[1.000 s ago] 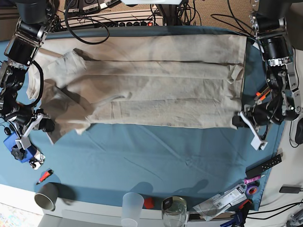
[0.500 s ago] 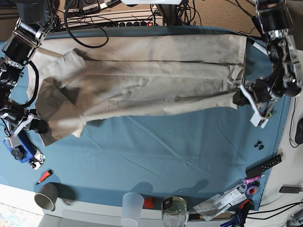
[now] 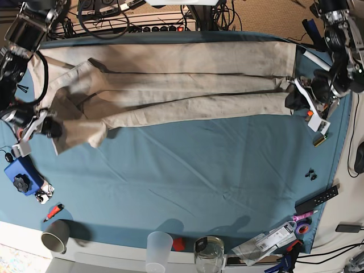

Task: Fold the T-shirt properly
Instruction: 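Lift the beige shirt with both grippers and pull it toward the robot, then lay the shirt down along the mat edge, holding it with both grippers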

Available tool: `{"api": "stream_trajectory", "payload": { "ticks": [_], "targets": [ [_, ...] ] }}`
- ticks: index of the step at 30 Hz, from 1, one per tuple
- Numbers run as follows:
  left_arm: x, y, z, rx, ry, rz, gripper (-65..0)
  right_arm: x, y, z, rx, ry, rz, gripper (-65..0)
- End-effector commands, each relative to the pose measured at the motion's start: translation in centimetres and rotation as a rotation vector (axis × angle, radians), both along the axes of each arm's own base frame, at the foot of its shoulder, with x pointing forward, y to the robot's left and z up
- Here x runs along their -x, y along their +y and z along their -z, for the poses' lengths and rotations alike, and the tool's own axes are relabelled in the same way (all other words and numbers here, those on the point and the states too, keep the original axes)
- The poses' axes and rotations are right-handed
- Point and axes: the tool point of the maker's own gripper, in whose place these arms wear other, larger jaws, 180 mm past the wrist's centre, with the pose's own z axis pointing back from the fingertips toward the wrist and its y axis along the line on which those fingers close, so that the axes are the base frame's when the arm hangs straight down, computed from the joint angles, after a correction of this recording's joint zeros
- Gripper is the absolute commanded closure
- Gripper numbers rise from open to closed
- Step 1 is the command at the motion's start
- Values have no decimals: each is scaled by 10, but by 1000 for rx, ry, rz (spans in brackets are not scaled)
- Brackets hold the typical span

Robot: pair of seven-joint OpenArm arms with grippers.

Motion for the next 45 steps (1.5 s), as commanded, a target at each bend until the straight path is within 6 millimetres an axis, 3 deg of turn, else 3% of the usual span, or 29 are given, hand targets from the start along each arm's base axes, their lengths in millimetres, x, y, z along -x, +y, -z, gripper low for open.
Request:
{"api": "stream_trajectory", "payload": {
  "ticks": [1, 4, 13, 23, 28, 36, 45],
  "targets": [
    [-3, 1, -11, -5, -44, 10, 0, -6, -7, -18, 24, -55, -4, 0],
    [0, 2, -15, -33, -69, 7, 0, 3, -15, -15, 20, -49, 31, 0],
    [0, 10, -15, -63, -76, -15, 0, 16, -57, -38, 13, -124, 175, 0],
    [19, 5, -12, -78, -47, 5, 0, 47, -58, -9, 10, -19, 184, 0],
    [33, 4, -8, -97, -18, 18, 0, 54, -62, -13, -19, -38, 207, 0],
    [39, 4, -4, -104, -1, 20, 0, 78, -88, -28, -46, -89, 302, 0],
    [51, 5, 3, -110, 46, 25, 0, 85, -81, -16, -70, -67, 306, 0]
  ]
}}
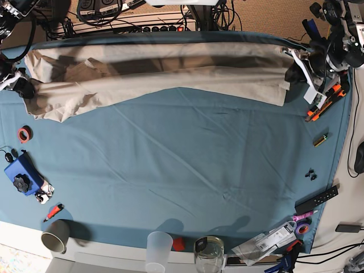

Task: Fold the T-shirt properly
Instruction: 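Lay the shirt down along the mat edge, holding it with both grippers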

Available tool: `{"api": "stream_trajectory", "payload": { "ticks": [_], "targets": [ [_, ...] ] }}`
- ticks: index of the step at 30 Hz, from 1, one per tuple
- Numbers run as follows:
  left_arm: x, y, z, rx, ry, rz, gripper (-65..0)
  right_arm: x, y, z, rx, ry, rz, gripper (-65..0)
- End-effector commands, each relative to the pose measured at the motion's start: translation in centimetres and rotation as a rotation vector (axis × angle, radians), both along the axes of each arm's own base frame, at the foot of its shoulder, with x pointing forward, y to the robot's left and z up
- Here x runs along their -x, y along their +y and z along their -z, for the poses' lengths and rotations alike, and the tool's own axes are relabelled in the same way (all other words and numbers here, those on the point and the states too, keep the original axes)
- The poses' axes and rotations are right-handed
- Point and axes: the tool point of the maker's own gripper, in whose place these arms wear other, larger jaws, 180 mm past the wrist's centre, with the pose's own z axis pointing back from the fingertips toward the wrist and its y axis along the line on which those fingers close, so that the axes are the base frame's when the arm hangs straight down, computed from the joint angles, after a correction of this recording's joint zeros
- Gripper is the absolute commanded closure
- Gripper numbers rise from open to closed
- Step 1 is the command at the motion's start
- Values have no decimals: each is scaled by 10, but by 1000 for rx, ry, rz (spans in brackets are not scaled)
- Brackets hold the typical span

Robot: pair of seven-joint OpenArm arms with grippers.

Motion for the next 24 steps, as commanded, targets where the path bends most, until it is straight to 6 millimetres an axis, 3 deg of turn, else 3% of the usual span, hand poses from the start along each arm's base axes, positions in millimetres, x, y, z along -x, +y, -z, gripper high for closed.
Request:
{"api": "stream_trajectory", "payload": {
  "ticks": [1, 20, 21, 24],
  "targets": [
    [-2, 5, -6, -21, -19, 5, 0, -8, -5, -17, 32, -52, -10, 0],
    [7, -2, 0, -1, 11, -1, 0, -6, -1, -11, 39, -52, -28, 0],
    [7, -2, 1, 1, 11, -2, -45, -6, -1, -11, 40, -53, -29, -2],
    [7, -2, 1, 2, 11, -3, -192, -6, -1, -11, 40, -53, -29, -108]
  ]
}}
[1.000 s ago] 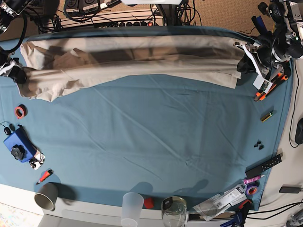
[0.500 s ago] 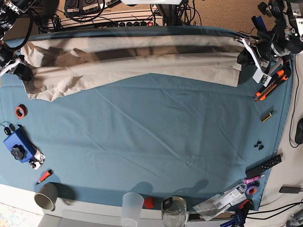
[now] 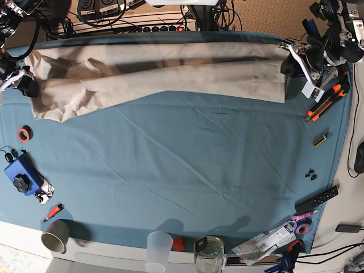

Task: Fold the T-shirt properly
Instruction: 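Lay the shirt down along the mat edge, holding it with both grippers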

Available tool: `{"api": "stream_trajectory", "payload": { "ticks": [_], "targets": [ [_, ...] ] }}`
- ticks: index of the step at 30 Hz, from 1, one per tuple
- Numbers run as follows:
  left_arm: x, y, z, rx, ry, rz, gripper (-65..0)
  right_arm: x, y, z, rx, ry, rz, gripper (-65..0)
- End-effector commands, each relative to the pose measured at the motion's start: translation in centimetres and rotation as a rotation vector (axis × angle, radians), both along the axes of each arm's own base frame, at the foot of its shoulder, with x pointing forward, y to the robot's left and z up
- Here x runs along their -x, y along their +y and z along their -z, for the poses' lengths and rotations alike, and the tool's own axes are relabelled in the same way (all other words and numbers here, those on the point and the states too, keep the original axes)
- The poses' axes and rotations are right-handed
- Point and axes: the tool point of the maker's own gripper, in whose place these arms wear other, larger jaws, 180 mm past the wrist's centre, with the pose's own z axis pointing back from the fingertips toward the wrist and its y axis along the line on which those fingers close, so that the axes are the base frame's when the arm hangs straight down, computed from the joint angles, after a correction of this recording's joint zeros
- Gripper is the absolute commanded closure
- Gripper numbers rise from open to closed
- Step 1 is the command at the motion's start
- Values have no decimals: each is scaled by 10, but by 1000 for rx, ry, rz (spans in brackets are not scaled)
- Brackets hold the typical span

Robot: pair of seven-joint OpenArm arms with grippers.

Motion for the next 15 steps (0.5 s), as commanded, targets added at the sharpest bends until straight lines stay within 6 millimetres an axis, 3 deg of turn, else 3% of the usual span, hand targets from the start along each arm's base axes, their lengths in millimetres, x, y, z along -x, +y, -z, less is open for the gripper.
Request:
{"api": "stream_trajectory", "payload": {
  "ticks": [1, 4, 10, 15],
  "targets": [
    [-4, 2, -7, -5, -30, 7, -224, -8, -6, -17, 34, -48, -9, -136],
    [-5, 1, -8, -3, -38, 5, -252, -8, -6, -17, 33, -50, -10, -189],
    [-15, 0, -15, 19, -96, -17, -265, -8, -6, -18, 32, -50, -10, -190],
    [-16, 0, -7, 26, -83, -119, -303, -8, -6, -17, 32, -50, -10, -190]
  ]
}}
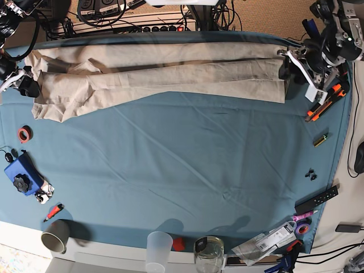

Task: Fold the T-shirt properly
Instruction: 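Lay the shirt down along the mat edge, holding it with both grippers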

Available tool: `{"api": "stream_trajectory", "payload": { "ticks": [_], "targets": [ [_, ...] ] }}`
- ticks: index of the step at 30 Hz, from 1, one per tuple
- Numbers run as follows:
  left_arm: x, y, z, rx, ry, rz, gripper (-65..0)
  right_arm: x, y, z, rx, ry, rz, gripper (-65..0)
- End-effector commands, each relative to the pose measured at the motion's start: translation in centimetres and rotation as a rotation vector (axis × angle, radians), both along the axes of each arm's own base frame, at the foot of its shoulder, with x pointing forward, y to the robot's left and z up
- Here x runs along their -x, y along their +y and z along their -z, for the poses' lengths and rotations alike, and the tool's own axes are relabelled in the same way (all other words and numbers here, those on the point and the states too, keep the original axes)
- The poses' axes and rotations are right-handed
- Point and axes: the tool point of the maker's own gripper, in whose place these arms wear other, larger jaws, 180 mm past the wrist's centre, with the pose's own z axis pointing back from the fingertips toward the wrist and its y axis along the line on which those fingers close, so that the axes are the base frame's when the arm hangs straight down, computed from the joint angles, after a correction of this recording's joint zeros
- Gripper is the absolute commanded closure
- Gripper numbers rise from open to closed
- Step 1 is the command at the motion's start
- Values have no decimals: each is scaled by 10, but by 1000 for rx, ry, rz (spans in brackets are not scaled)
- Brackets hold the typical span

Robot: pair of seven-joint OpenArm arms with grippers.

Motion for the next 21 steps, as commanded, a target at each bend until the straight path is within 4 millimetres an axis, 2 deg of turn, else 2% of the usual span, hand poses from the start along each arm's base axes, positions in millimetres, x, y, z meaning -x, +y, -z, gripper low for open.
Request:
{"api": "stream_trajectory", "payload": {
  "ticks": [1, 4, 11, 19, 21],
  "targets": [
    [-4, -3, -6, 18, -33, -7, -303, -8, -5, -17, 29, -53, -10, -190],
    [-4, -9, 1, 51, -19, -37, -303, -8, -5, -17, 29, -52, -10, -190],
    [5, 6, 26, 1, 63, -115, -303, -8, -5, -18, 29, -53, -10, -190],
    [17, -4, 46, 123, 142, -132, -302, -8, -5, -18, 29, -53, -10, -190],
    [20, -5, 47, 129, 160, -131, -279, -8, -5, -17, 29, -53, -10, -190]
  ]
}}
